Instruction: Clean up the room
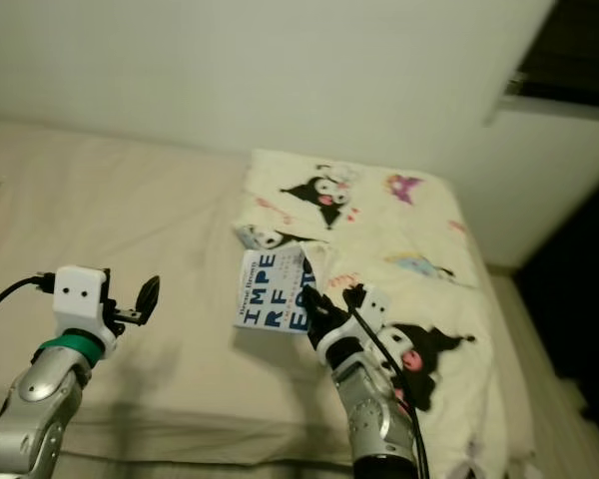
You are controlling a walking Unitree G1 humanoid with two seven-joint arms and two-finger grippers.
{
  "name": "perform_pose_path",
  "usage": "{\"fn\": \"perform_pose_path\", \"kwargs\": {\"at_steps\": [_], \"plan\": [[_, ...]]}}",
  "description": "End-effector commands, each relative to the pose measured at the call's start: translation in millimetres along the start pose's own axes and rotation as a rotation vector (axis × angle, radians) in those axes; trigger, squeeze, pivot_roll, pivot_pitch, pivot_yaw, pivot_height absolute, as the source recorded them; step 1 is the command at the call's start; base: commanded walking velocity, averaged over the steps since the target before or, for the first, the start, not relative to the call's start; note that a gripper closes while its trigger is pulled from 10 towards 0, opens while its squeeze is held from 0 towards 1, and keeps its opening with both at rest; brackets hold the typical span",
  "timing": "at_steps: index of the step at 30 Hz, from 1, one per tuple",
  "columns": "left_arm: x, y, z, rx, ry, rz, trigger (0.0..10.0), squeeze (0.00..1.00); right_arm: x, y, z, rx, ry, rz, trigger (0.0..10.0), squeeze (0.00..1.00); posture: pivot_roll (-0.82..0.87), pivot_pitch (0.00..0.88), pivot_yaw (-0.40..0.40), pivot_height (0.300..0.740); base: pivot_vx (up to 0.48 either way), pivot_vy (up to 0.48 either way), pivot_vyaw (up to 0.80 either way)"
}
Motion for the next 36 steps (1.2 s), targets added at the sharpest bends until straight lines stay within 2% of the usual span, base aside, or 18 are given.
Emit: {"fn": "perform_pose_path", "kwargs": {"at_steps": [1, 6, 20, 36], "plan": [[-3.9, 0.1, 3.2, -0.011, -0.006, -0.016, 10.0, 0.0, 2.2, -1.6, -1.2, -0.001, -0.008, 0.022, 10.0, 0.0, 0.15, 0.0, -0.025, 0.715, 0.0, 0.0, -0.8], [-2.8, 0.3, 4.0, -0.013, -0.009, -0.009, 10.0, 0.0, 0.4, -2.9, -2.0, 0.004, 0.017, 0.012, 10.0, 0.0, 0.15, 0.0, -0.025, 0.715, 0.0, 0.0, -0.75], [-0.9, -0.5, 5.9, -0.023, 0.006, -0.004, 10.0, 0.0, -1.6, -4.7, -4.6, 0.019, -0.001, 0.004, 10.0, 0.0, 0.15, 0.0, -0.03, 0.715, 0.0, 0.0, 0.0], [0.5, -5.1, 3.2, -0.024, 0.005, -0.004, 10.0, 0.0, -2.5, -7.8, -1.5, 0.001, -0.029, 0.009, 10.0, 0.0, 0.16, 0.0, -0.014, 0.715, 0.0, 0.411, 0.0]]}}
Point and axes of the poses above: a point about 5 cm out from each wrist's last joint towards the gripper, its own y axis pointing back from the gripper into the wrist, its own x axis along the axis of the wrist's last joint, z = x × y, the point moved 3 cm from there along -y, pointing out of the wrist towards the gripper, and after that the axes turned 4 degrees about y, right-handed, at the moved point
